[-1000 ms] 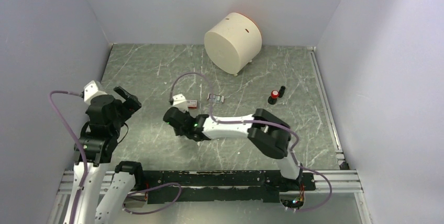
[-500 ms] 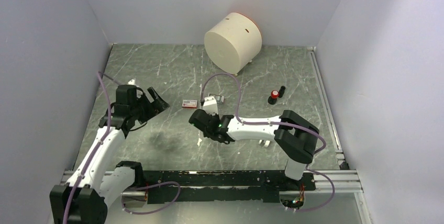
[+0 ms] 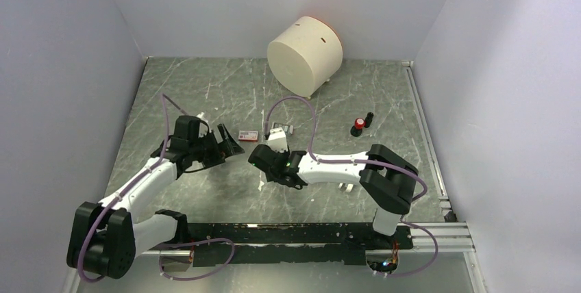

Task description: Load the staples into the stapler

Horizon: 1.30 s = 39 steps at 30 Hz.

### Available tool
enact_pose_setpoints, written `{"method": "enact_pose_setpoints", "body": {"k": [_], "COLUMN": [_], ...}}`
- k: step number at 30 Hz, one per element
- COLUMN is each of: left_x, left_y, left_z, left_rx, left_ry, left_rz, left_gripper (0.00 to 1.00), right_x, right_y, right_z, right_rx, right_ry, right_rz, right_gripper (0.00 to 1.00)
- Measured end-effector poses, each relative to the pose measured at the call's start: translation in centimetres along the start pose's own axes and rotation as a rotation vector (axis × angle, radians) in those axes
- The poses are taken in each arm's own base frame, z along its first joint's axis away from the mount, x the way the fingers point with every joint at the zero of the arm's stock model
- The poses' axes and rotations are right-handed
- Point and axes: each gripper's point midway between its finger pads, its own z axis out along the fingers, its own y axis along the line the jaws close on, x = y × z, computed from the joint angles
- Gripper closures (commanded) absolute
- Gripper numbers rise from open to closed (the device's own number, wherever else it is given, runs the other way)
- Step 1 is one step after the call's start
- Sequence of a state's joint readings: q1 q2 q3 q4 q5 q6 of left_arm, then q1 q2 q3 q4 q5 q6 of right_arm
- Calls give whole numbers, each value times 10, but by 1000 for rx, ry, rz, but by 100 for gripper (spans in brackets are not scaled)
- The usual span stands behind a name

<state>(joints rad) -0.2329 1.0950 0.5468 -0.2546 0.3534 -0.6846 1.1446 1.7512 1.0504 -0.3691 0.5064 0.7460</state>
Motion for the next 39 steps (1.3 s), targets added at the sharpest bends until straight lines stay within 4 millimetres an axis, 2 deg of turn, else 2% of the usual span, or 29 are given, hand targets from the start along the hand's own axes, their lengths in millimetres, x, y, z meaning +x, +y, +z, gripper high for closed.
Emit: {"method": "enact_pose_setpoints", "body": {"k": [6, 10, 18, 23, 27, 29, 34, 39], "left_x": [12, 28, 58, 79, 90, 94, 103, 115], "left_y": [-6, -7, -14, -25, -40, -46, -54, -58], "left_z": [9, 16, 30, 40, 47, 50, 58, 61], "left_rx": [34, 53, 122, 165, 216, 236, 258, 263], "left_ry": [19, 50, 90, 135, 154, 159, 171, 186], "left_rz": [20, 27, 26, 30, 39, 38, 32, 60], "left_gripper": [12, 17, 35, 34, 34, 40, 63, 74], "right_x": [-4, -4, -15, -22, -18, -16, -13, -15], "right_y": [1, 1, 1, -11, -8, -6, -6, 0], "right_z": [-5, -6, -13, -14, -16, -17, -17, -19], "right_rx": [0, -2, -102, -168, -226, -253, -289, -321], "right_ry": [1, 1, 12, 32, 59, 70, 95, 102], "right_rz": [14, 22, 134, 256, 322, 348, 410, 430], "right_gripper": [73, 79, 83, 82, 82, 82, 82, 83]}}
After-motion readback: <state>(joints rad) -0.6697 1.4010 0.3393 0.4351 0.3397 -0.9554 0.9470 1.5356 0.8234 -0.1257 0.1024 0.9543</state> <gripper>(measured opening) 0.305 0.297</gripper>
